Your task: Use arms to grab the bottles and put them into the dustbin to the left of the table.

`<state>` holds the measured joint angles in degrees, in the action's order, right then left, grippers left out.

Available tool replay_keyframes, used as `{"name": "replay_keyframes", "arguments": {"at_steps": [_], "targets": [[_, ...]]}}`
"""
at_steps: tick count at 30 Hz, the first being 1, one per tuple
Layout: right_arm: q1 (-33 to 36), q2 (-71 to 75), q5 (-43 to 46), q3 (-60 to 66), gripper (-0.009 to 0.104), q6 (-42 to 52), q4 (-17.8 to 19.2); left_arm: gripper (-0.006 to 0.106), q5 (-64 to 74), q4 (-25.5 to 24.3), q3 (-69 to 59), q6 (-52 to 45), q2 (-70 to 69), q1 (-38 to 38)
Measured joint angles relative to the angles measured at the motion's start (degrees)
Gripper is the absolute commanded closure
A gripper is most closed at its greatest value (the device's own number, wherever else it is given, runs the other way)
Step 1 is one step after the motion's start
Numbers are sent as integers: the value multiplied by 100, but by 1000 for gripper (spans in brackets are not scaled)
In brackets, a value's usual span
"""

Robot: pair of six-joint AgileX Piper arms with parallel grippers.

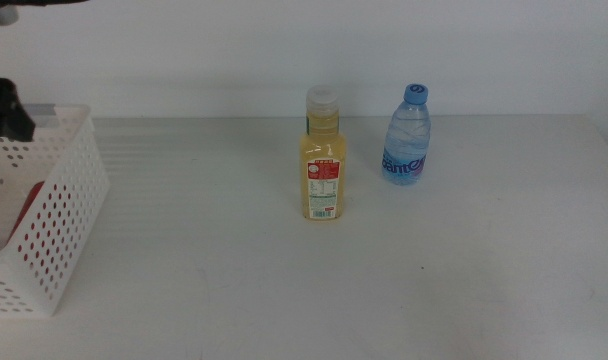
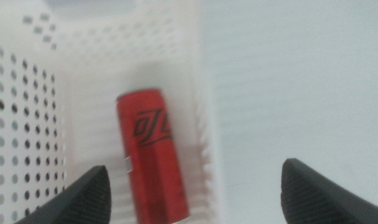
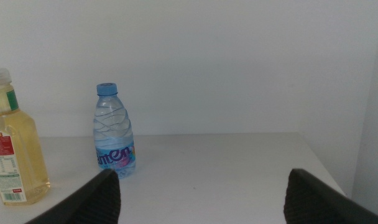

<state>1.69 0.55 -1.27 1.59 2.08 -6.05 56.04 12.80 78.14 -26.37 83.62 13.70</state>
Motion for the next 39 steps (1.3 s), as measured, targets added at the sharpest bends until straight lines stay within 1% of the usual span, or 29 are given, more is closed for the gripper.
{"name": "replay_keyframes", "arguments": {"at_steps": [9,17,22,26,30,36,39], "targets": [[0,0,0,0,8,0,0,10,-1359,60,-1601,162,-1851,-1180],[0,0,0,0,8,0,0,10,-2844,448,-3153,167,-3036,-2024],[0,0,0,0,8,0,0,10,-3895,754,-4155,167,-3434,-2462],[0,0,0,0,8,0,0,10,-4560,846,-4770,167,-3579,-2840],[0,0,0,0,8,0,0,10,-4985,876,-5099,167,-3612,-3147],[0,0,0,0,8,0,0,10,-5566,1053,-5302,167,-3612,-3490],[0,0,0,0,8,0,0,10,-5698,910,-5307,167,-3612,-3625]]}}
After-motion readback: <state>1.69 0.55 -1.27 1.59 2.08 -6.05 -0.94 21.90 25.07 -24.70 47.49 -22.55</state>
